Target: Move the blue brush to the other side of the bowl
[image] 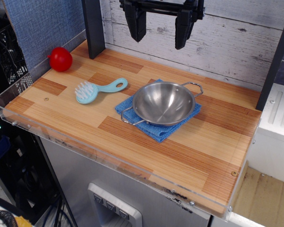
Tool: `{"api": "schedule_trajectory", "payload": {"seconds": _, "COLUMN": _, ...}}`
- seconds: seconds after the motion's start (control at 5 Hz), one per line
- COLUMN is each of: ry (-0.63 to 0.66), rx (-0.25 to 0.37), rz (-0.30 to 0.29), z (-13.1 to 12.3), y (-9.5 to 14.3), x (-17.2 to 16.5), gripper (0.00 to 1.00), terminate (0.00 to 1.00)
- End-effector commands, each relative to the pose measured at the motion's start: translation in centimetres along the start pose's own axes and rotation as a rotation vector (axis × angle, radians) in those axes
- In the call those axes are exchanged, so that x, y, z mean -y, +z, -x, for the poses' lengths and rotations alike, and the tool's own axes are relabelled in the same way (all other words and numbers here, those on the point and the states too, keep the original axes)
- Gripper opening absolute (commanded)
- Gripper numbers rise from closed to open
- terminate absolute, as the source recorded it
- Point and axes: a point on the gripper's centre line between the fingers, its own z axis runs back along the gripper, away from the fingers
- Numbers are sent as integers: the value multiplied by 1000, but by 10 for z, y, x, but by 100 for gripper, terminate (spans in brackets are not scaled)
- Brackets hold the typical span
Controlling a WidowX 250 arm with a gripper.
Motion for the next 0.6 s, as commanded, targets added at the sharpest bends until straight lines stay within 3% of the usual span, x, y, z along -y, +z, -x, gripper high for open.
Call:
{"api": "schedule_trajectory", "payload": {"seconds": 0.0, "ry": 0, "rx": 0, "rz": 0, "z": 0, "y": 0, "x": 0, "gripper": 100, "terminate": 0}}
{"api": "schedule_trajectory", "payload": {"seconds": 0.4, "ry": 116, "rx": -1, "rz": -41, "z": -19, "y": -1, "x": -85, "gripper": 100, "terminate": 0}}
